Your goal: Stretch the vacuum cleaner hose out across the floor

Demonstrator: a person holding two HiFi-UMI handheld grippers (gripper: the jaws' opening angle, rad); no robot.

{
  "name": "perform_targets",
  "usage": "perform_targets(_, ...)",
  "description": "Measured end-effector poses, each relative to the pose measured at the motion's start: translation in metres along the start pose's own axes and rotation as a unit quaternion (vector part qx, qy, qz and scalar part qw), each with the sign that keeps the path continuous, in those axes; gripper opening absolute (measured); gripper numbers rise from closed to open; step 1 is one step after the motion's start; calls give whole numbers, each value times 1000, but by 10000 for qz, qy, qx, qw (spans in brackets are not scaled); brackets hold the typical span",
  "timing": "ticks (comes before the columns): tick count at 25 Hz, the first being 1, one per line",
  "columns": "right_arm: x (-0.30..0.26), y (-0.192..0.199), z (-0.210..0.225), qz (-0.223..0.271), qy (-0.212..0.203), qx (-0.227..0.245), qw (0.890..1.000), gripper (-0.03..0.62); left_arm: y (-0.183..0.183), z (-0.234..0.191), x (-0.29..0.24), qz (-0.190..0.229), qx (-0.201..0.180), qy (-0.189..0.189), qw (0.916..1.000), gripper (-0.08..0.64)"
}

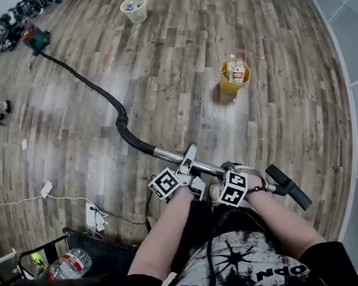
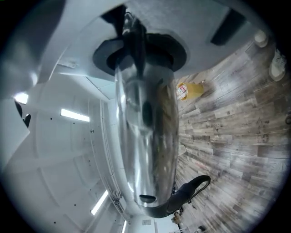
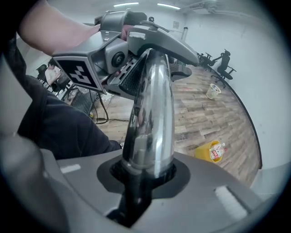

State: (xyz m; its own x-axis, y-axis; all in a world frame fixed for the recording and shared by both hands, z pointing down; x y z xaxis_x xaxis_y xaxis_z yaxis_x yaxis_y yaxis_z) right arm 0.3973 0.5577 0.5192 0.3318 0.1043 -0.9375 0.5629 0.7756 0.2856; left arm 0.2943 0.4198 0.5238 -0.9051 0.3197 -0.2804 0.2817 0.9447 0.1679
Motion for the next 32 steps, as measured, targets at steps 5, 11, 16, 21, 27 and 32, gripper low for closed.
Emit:
perform_targets(5, -17, -3, 27, -99, 70, -78, 9999, 86, -12, -21, -27, -94, 88, 103, 9999, 78)
perform_targets(11, -34, 8, 32, -241, -131, -183, 9995, 86, -6, -46, -34, -195, 51, -310, 9993, 78)
perform_targets(16, -47, 28, 37, -231, -394, -136, 9989, 84, 16, -63, -37, -124, 257, -605, 9978, 83)
perform_targets(21, -65, 64, 70, -229, -472, 133, 9985, 84, 47, -85, -72, 154, 644, -334, 9972, 92)
perform_targets(27, -89, 99, 95, -322, -549, 164, 9978, 84, 73, -112, -84, -64, 115, -179, 9998, 169)
perform_targets(32, -133, 114, 112, -300, -501, 302, 9978, 84, 81, -152, -94, -333, -43, -483, 9983, 189)
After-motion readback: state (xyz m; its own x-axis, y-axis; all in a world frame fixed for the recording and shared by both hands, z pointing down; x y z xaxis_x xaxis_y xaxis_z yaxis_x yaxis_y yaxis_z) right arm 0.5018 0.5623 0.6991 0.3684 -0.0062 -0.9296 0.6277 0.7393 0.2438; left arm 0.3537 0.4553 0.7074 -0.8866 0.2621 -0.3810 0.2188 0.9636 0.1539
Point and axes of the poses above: the fingertips, and each gripper's own axes: x backward along the fingers, z to its right, y out of its underside, the point moved 10 cm from there along x, backward along the fingers, and after that the axes turned 12 degrees about -y, right-handed, at the moved point
